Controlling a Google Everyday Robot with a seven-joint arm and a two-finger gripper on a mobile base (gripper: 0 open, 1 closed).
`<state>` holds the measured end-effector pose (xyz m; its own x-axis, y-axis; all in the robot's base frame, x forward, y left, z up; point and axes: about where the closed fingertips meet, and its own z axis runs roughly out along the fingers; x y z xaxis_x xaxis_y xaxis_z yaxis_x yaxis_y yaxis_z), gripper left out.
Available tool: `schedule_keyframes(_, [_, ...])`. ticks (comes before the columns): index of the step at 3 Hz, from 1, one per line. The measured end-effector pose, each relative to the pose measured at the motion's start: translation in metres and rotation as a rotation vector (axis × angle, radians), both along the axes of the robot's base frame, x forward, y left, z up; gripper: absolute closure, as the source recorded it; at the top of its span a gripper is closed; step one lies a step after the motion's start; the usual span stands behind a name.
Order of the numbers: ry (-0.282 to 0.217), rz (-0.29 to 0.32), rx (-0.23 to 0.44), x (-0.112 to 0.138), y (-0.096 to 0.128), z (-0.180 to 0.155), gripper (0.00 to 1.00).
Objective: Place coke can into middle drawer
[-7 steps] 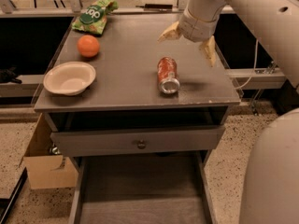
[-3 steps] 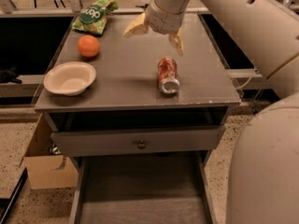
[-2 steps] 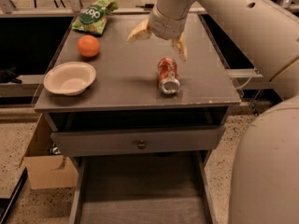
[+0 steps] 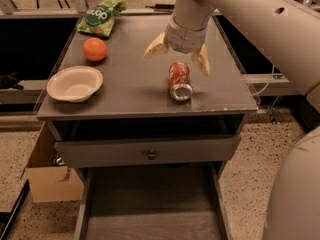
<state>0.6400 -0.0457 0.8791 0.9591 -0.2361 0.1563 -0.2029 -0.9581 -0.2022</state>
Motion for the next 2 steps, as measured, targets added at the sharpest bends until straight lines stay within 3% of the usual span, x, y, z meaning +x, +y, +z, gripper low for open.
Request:
schedule_keyframes(1, [-0.001,0.0,0.0,0.001,0.001,-0.001,0.0])
schedule_keyframes(2, [0.038,-0.007,0.004,0.012,0.006,-0.018,0.0])
